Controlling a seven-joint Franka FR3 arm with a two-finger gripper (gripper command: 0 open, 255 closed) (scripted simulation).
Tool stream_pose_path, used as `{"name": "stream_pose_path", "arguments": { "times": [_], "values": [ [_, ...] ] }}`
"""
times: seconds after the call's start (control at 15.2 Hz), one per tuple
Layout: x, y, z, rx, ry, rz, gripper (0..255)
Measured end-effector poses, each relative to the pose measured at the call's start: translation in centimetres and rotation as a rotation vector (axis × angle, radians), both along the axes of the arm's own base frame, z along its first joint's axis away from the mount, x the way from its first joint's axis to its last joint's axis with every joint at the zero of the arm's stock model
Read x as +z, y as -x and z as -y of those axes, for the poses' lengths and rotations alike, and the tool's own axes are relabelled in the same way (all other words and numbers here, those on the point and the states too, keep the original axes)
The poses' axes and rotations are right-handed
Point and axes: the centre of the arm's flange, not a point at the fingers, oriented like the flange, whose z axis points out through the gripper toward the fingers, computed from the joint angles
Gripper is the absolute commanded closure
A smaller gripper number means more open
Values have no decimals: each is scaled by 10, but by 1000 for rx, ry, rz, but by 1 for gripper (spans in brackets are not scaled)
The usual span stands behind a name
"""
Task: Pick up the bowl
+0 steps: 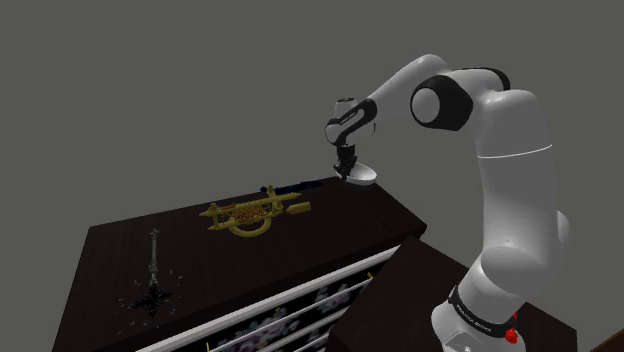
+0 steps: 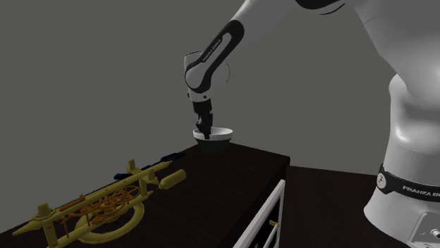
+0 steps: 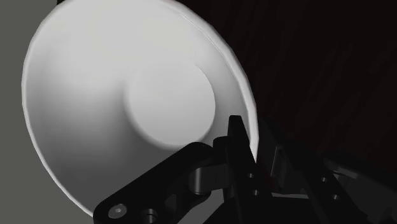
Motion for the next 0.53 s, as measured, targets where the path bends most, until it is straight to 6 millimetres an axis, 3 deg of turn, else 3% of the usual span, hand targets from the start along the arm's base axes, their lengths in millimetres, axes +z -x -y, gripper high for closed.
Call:
{"name": "stream_pose_path", "arguments": {
  "times": [0.53],
  "values": [
    [41,-2,0,0,0,0,255]
  ]
}}
